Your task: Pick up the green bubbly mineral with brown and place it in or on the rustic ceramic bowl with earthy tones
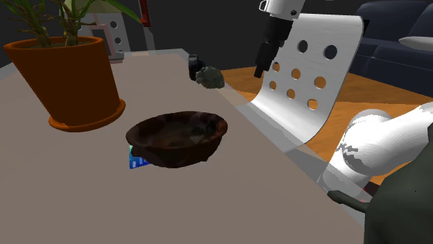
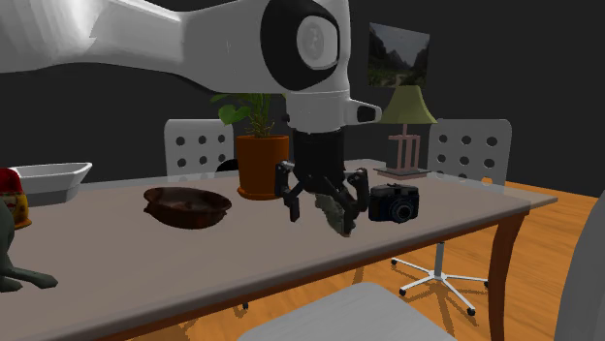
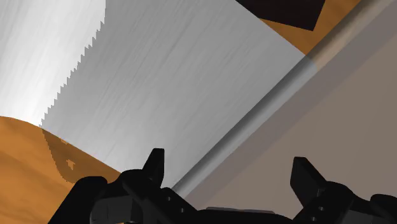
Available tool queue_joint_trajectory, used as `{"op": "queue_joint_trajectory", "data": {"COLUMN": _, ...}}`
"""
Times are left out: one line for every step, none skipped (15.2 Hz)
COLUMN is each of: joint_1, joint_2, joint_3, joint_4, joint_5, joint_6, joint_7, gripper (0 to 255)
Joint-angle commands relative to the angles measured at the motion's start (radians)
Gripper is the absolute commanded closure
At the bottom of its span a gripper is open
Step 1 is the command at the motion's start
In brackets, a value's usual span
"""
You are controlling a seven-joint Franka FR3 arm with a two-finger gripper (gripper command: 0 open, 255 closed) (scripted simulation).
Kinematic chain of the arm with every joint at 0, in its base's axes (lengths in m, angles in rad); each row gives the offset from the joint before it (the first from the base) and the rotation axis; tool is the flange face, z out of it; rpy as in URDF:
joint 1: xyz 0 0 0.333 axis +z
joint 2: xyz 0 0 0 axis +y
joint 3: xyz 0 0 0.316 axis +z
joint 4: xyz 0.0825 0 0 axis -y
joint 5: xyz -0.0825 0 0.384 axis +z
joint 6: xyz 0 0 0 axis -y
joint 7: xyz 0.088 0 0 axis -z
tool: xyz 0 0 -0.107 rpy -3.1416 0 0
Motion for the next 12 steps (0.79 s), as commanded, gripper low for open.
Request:
{"op": "queue_joint_trajectory", "data": {"joint_1": 0.0, "joint_2": 0.0, "joint_3": 0.0, "joint_4": 0.0, "joint_5": 0.0, "joint_6": 0.0, "joint_7": 0.0, "gripper": 0}}
{"op": "queue_joint_trajectory", "data": {"joint_1": 0.01, "joint_2": 0.035, "joint_3": 0.003, "joint_4": 0.017, "joint_5": -0.013, "joint_6": 0.027, "joint_7": -0.032, "gripper": 0}}
{"op": "queue_joint_trajectory", "data": {"joint_1": 0.021, "joint_2": 0.069, "joint_3": 0.006, "joint_4": 0.034, "joint_5": -0.025, "joint_6": 0.053, "joint_7": -0.063, "gripper": 0}}
{"op": "queue_joint_trajectory", "data": {"joint_1": 0.031, "joint_2": 0.103, "joint_3": 0.009, "joint_4": 0.053, "joint_5": -0.038, "joint_6": 0.078, "joint_7": -0.093, "gripper": 0}}
{"op": "queue_joint_trajectory", "data": {"joint_1": 0.041, "joint_2": 0.136, "joint_3": 0.013, "joint_4": 0.072, "joint_5": -0.05, "joint_6": 0.102, "joint_7": -0.123, "gripper": 0}}
{"op": "queue_joint_trajectory", "data": {"joint_1": 0.05, "joint_2": 0.169, "joint_3": 0.017, "joint_4": 0.091, "joint_5": -0.062, "joint_6": 0.125, "joint_7": -0.152, "gripper": 0}}
{"op": "queue_joint_trajectory", "data": {"joint_1": 0.06, "joint_2": 0.201, "joint_3": 0.022, "joint_4": 0.111, "joint_5": -0.074, "joint_6": 0.148, "joint_7": -0.18, "gripper": 0}}
{"op": "queue_joint_trajectory", "data": {"joint_1": 0.069, "joint_2": 0.233, "joint_3": 0.027, "joint_4": 0.132, "joint_5": -0.087, "joint_6": 0.169, "joint_7": -0.208, "gripper": 0}}
{"op": "queue_joint_trajectory", "data": {"joint_1": 0.078, "joint_2": 0.265, "joint_3": 0.033, "joint_4": 0.152, "joint_5": -0.099, "joint_6": 0.19, "joint_7": -0.235, "gripper": 0}}
{"op": "queue_joint_trajectory", "data": {"joint_1": 0.087, "joint_2": 0.295, "joint_3": 0.039, "joint_4": 0.174, "joint_5": -0.112, "joint_6": 0.21, "joint_7": -0.261, "gripper": 0}}
{"op": "queue_joint_trajectory", "data": {"joint_1": 0.095, "joint_2": 0.326, "joint_3": 0.046, "joint_4": 0.195, "joint_5": -0.124, "joint_6": 0.229, "joint_7": -0.287, "gripper": 0}}
{"op": "queue_joint_trajectory", "data": {"joint_1": 0.103, "joint_2": 0.355, "joint_3": 0.053, "joint_4": 0.216, "joint_5": -0.137, "joint_6": 0.247, "joint_7": -0.312, "gripper": 0}}
